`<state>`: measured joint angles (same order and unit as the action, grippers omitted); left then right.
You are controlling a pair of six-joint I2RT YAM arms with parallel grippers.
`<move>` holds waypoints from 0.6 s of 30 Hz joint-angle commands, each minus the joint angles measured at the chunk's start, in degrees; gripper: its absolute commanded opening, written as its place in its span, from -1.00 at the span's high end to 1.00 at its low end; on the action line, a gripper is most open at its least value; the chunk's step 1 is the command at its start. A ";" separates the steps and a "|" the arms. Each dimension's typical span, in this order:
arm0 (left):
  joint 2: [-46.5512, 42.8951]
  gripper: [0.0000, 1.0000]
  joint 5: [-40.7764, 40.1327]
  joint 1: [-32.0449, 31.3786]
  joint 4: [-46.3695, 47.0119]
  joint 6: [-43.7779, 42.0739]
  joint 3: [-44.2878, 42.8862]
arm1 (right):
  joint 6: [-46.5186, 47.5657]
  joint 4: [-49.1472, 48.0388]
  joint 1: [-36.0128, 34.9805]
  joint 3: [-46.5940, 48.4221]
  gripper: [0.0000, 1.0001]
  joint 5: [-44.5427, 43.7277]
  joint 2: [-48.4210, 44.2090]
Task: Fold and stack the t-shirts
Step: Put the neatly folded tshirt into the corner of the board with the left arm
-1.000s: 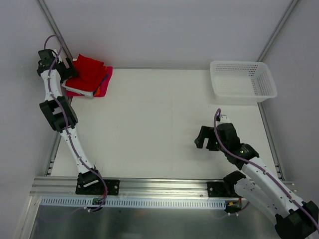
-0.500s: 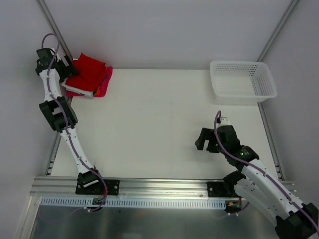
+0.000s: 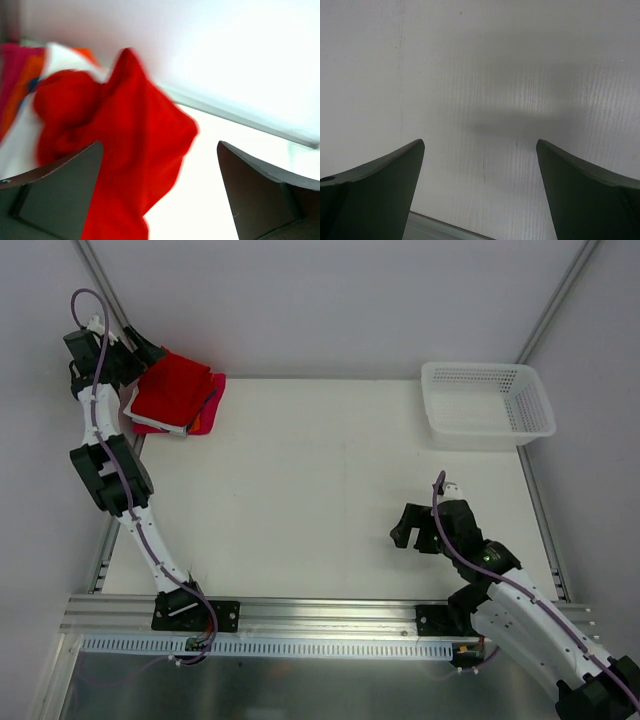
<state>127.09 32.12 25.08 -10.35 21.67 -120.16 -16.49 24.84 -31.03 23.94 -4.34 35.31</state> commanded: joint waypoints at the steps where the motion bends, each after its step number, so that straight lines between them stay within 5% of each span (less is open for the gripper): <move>1: -2.47 -0.98 12.61 -0.65 18.17 11.01 2.31 | -1.35 0.38 -0.53 -0.48 -0.99 -1.64 -1.73; 7: -2.46 -0.98 12.97 -3.89 19.40 8.74 10.02 | -1.88 0.47 -0.62 -0.56 -0.99 -1.81 -2.70; 18: 0.79 -0.96 2.17 -9.34 19.40 3.03 9.07 | -2.14 3.81 -0.97 -1.44 -0.99 -3.75 -7.44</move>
<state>127.44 38.52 15.33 6.04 28.23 -109.67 -17.80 27.51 -31.66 23.03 -6.39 29.41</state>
